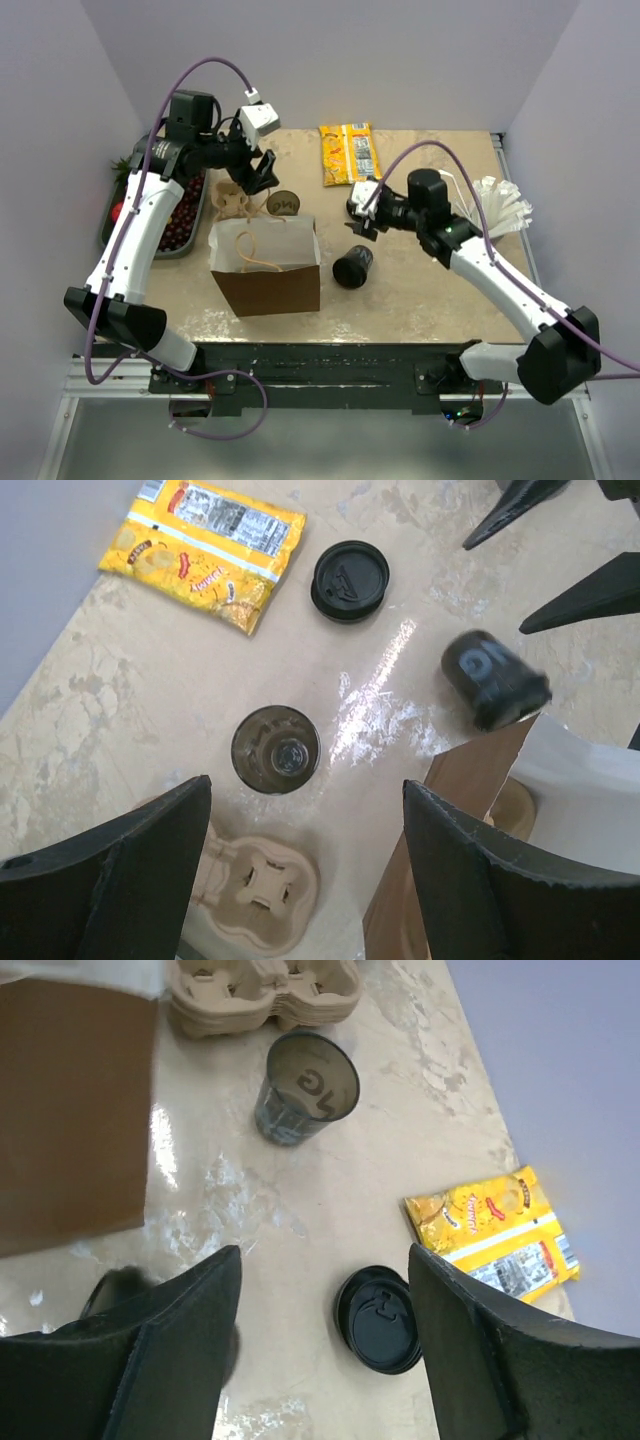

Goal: Pack the takeout coffee

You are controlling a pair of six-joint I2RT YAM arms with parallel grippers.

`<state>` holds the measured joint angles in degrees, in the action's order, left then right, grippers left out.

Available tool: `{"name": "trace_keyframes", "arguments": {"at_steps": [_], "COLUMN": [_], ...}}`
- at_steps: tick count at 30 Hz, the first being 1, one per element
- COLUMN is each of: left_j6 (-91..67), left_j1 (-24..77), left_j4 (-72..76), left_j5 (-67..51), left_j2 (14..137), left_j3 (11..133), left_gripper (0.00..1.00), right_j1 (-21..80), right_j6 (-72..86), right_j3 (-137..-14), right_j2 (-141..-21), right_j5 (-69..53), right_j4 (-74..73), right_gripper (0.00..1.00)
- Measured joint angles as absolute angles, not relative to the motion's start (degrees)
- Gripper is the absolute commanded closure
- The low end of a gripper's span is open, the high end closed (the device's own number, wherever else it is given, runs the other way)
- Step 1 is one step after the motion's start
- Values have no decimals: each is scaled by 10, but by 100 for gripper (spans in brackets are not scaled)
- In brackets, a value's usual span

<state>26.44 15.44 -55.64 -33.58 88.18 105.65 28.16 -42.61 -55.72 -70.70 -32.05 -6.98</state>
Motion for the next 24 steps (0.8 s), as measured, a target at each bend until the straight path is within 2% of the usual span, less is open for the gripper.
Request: {"name": "trace_keyframes", "arguments": {"at_steps": [4, 8, 12, 24], "left_j6": [261, 261, 261, 243], "left_j1": [154, 154, 154, 154], "left_j4": [-531, -516, -501, -472], "left_j5": [-341, -340, -328, -293], "left_j2": [877, 857, 828, 810], "left_j3": [1051, 1032, 999, 940], "left_gripper": [19, 18, 18, 19], "right_j1": [266, 266, 272, 376], "right_j6": [-392, -407, -432, -432], "right_j3": [-621, -624, -614, -528], "right_j2": [-764, -810, -806, -747], "right_j5": [-338, -355, -373, -352], "right_j4": [-118, -202, -274, -308], "right_gripper": [28, 22, 22, 33]}}
